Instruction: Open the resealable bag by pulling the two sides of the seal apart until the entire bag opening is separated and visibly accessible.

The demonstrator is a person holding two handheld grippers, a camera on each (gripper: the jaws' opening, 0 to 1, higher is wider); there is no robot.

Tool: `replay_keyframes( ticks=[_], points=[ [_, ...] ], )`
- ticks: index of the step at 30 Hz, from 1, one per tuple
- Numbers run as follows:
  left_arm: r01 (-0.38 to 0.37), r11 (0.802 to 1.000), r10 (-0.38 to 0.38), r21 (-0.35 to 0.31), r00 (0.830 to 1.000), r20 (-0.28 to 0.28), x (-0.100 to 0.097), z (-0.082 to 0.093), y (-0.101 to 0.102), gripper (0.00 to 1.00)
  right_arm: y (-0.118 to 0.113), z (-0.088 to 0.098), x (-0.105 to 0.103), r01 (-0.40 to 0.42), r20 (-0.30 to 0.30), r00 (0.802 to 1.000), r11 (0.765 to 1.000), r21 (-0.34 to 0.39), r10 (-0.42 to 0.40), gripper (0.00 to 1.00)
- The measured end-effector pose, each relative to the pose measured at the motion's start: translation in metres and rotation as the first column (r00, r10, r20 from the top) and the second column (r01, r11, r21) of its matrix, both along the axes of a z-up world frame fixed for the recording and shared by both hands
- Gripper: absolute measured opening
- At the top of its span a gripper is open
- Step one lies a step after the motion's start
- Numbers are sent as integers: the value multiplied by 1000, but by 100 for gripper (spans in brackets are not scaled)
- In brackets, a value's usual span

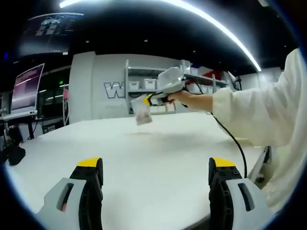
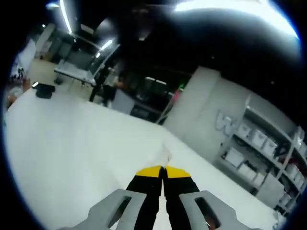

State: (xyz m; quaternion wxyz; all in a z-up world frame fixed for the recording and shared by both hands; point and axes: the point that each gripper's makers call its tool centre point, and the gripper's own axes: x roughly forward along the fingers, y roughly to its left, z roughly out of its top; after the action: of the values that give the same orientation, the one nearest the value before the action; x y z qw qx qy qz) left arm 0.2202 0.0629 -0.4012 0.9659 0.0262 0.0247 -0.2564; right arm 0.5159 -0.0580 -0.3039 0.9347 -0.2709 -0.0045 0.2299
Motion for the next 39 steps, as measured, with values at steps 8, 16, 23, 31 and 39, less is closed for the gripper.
replay_keyframes(
  ticks=[8,16,23,31,39],
  points=[
    [-5,1000,5,10,1000,11,-2,3,-3,89,7,13,-22,-41,40,998,998,-40,43,0],
    [-4,1000,4,13,1000,8,-3,5,-4,89,13,28,-46,-88,65,994,995,-48,91,0],
    [-6,1000,6,14,1000,0,-4,3,-4,89,14,30,-57,-109,61,992,993,-55,113,0],
    [-7,1000,7,24,1000,-2,-3,2,-4,89,14,32,-62,-122,70,990,991,-47,125,0],
    [-4,999,4,31,1000,2,-2,4,-6,89,7,35,-63,-123,69,990,992,-12,123,0]
  ],
)
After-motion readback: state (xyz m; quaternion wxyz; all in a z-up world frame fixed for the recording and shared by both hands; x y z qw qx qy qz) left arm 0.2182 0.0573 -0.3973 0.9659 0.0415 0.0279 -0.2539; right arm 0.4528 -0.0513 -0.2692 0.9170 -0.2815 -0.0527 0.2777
